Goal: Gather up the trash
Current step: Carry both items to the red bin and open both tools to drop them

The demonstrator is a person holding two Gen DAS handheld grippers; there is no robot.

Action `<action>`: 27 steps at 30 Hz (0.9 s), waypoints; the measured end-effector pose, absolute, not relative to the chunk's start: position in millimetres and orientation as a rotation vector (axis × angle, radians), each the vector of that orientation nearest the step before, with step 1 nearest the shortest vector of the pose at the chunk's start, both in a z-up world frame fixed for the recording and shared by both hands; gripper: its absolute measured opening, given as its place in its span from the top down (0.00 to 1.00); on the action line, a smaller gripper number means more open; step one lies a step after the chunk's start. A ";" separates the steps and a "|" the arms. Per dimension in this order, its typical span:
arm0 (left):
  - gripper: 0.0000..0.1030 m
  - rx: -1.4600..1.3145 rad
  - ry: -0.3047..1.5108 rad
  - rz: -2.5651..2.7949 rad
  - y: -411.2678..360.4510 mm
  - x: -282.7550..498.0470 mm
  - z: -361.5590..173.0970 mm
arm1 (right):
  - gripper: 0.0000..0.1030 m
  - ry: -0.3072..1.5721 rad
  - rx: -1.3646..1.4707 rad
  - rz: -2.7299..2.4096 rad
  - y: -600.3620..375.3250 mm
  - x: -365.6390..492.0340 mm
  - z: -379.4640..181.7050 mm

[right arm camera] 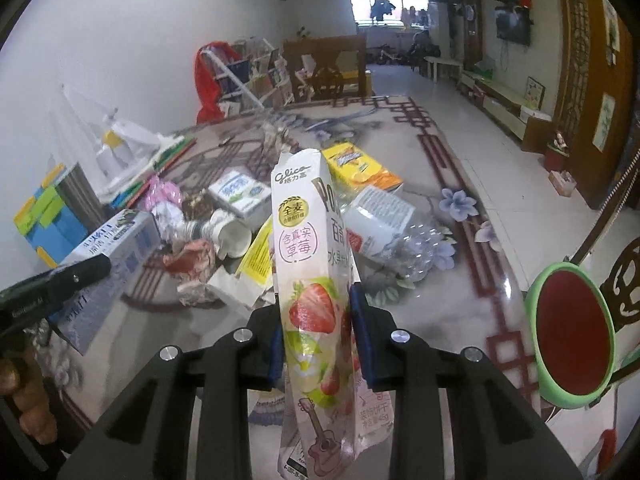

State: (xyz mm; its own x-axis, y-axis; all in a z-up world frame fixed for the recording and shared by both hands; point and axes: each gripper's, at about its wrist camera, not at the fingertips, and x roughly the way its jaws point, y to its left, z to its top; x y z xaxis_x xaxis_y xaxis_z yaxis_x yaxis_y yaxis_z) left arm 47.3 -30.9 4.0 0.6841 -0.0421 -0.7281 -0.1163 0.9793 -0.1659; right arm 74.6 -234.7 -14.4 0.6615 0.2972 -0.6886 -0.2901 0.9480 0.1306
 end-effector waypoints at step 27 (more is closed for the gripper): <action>0.53 -0.168 0.873 -0.727 -330.5 159.3 38.0 | 0.73 0.752 0.193 -0.125 -514.2 90.5 28.5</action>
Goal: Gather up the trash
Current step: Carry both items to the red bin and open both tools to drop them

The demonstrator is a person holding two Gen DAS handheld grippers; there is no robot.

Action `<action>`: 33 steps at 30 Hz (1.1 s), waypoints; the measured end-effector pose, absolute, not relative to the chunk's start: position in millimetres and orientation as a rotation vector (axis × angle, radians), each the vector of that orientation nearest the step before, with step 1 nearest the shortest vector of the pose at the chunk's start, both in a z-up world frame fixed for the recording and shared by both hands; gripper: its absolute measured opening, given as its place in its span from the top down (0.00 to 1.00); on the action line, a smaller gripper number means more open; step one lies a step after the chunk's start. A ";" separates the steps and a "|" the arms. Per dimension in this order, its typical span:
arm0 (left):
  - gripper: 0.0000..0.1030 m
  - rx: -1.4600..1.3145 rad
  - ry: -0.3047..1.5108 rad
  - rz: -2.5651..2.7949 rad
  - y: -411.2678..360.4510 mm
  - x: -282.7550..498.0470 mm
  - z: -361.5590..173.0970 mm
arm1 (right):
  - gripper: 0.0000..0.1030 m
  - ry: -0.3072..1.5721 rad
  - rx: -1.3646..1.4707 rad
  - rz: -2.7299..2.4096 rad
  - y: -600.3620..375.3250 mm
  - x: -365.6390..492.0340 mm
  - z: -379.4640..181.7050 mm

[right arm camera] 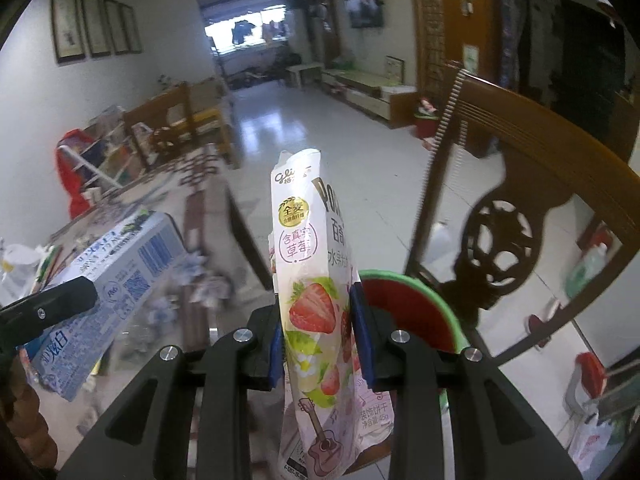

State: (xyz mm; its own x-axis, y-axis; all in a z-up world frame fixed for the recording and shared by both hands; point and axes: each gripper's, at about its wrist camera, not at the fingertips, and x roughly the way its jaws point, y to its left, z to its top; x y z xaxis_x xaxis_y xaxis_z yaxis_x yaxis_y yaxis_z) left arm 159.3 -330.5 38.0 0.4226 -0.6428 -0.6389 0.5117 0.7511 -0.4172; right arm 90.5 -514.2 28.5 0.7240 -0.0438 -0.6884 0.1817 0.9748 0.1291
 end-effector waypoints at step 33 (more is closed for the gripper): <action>0.05 -0.163 0.926 -0.753 -356.0 181.3 25.2 | 0.07 0.733 0.219 -0.234 -544.8 90.6 17.5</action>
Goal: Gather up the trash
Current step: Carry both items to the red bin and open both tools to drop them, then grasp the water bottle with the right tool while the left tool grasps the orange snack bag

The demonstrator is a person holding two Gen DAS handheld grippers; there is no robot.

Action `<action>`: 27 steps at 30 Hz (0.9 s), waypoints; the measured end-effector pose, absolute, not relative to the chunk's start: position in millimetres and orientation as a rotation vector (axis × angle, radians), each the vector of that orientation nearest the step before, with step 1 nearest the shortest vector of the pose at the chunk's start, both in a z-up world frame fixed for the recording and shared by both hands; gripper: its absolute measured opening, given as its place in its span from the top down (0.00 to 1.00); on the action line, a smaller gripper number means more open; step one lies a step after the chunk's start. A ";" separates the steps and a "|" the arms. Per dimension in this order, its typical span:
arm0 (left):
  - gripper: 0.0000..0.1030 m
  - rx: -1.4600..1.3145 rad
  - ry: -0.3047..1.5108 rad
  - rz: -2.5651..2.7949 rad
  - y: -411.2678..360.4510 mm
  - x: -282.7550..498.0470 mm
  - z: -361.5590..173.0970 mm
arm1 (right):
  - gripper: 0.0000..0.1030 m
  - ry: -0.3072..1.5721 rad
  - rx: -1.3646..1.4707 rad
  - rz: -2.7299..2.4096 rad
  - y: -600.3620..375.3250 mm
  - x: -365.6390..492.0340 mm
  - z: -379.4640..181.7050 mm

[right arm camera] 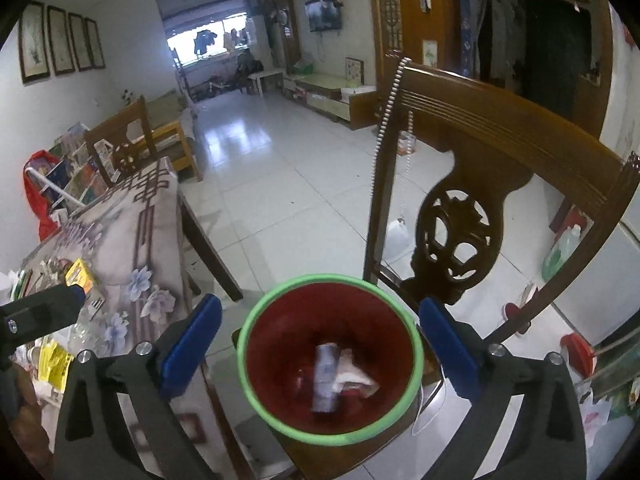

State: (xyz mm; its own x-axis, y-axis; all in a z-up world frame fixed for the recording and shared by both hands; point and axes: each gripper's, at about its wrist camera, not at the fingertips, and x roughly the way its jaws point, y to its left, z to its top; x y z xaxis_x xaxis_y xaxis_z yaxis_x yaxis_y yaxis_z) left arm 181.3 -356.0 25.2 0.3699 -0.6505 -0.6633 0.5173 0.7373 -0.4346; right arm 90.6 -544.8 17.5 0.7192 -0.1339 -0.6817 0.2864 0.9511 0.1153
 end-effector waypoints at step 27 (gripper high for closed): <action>0.05 -0.166 0.807 -0.222 -17.4 88.5 36.0 | 0.07 0.726 -0.071 0.185 -271.5 105.5 29.5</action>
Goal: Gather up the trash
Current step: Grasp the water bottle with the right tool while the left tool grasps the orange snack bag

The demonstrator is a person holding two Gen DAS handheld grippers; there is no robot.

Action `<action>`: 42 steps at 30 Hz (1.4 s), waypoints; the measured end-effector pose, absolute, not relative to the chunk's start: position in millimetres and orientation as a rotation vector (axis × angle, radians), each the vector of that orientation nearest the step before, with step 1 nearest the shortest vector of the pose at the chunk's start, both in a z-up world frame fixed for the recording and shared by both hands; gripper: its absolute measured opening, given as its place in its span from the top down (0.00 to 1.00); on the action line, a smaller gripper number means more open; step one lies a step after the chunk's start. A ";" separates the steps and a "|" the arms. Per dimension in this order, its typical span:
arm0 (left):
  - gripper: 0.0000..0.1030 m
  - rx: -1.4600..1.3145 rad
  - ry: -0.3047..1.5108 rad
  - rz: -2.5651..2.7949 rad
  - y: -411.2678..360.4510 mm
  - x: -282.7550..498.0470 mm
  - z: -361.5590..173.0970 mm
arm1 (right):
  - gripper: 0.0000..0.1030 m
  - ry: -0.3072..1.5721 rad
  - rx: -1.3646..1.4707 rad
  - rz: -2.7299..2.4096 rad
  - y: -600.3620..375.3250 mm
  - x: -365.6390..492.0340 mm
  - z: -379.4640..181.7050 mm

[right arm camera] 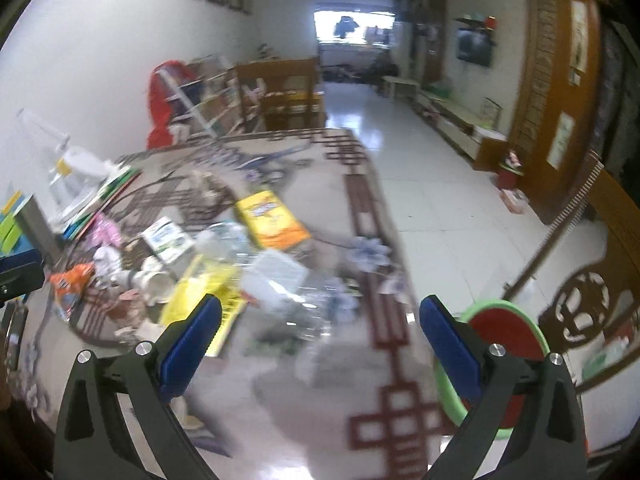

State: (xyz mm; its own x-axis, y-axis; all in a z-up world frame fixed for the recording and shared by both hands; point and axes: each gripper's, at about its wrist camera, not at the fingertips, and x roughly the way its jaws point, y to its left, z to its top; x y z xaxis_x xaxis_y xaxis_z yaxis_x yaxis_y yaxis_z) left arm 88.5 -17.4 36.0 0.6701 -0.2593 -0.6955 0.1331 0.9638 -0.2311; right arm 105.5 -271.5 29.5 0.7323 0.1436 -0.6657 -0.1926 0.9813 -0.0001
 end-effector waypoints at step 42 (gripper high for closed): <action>0.13 -0.369 1.048 0.276 133.1 134.2 -98.6 | 0.26 0.948 -0.480 0.314 -199.9 216.2 -90.1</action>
